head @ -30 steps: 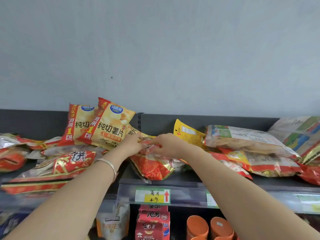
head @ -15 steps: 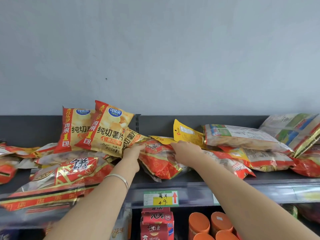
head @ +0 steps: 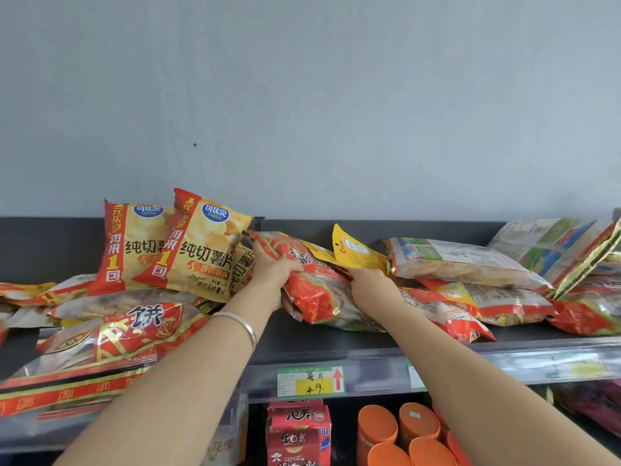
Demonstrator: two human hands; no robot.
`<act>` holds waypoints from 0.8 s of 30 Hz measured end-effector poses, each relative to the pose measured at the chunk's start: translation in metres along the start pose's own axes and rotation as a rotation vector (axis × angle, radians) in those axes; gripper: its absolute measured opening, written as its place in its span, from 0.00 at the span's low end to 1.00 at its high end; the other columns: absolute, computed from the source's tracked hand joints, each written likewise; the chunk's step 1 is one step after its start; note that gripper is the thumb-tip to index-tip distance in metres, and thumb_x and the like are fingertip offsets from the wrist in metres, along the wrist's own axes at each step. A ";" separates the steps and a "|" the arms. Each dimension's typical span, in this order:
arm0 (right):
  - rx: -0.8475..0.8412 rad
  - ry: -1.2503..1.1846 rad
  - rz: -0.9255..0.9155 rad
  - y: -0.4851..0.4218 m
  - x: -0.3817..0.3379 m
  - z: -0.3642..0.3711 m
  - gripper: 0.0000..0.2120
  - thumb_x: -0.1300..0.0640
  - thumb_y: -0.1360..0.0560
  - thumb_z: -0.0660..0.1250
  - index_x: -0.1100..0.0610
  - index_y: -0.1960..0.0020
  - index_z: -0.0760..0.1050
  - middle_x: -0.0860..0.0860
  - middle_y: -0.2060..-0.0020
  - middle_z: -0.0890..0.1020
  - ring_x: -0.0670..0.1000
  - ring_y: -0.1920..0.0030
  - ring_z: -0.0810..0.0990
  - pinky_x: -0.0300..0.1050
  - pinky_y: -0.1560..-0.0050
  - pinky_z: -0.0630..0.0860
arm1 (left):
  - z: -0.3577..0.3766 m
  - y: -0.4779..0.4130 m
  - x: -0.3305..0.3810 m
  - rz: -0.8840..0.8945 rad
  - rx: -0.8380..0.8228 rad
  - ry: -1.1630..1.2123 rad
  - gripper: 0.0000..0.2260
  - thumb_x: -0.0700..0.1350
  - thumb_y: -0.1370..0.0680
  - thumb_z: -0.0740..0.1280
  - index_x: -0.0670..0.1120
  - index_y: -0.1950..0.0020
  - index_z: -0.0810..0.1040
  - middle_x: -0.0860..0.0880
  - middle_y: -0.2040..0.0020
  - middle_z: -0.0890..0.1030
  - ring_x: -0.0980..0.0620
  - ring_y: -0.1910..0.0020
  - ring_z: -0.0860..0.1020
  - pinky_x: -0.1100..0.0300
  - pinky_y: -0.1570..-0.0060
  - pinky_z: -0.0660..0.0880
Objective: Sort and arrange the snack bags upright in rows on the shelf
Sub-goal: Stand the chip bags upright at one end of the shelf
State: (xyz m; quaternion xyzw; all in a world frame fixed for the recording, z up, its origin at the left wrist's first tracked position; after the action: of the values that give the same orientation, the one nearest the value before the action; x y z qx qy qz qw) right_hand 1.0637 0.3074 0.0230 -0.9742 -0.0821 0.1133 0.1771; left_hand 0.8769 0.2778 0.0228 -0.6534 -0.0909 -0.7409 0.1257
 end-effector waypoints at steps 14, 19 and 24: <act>-0.134 -0.527 0.008 -0.002 -0.100 -0.007 0.19 0.50 0.18 0.53 0.63 0.56 0.73 0.57 0.61 0.76 0.63 0.49 0.78 0.51 0.50 0.75 | -0.103 0.031 0.063 0.177 0.124 -0.173 0.49 0.36 0.33 0.74 0.57 0.23 0.47 0.45 0.29 0.66 0.45 0.44 0.74 0.52 0.57 0.76; -0.339 -0.859 0.148 0.001 -0.128 0.014 0.30 0.36 0.22 0.54 0.58 0.33 0.70 0.58 0.39 0.77 0.60 0.40 0.76 0.59 0.37 0.72 | -0.132 0.042 0.078 0.230 0.112 -0.213 0.46 0.37 0.34 0.75 0.55 0.24 0.53 0.47 0.34 0.70 0.45 0.46 0.76 0.54 0.57 0.76; -0.241 -0.849 0.182 -0.010 -0.125 0.004 0.35 0.30 0.27 0.56 0.57 0.34 0.72 0.56 0.41 0.79 0.58 0.41 0.77 0.54 0.36 0.71 | -0.141 0.042 0.086 0.264 0.094 -0.129 0.35 0.37 0.32 0.74 0.51 0.30 0.63 0.51 0.51 0.75 0.49 0.55 0.77 0.57 0.64 0.72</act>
State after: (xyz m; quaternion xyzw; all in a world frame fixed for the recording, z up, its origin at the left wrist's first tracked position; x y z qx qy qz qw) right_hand 0.9416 0.2929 0.0469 -0.8582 -0.0743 0.5079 0.0025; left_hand 0.7469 0.1902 0.0884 -0.6994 -0.0468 -0.6693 0.2462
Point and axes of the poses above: each hand's wrist, its own y-axis away from the middle knuckle, its own z-axis out of the palm, x = y × z, the point moved 8 cm from there along -y, towards the middle knuckle
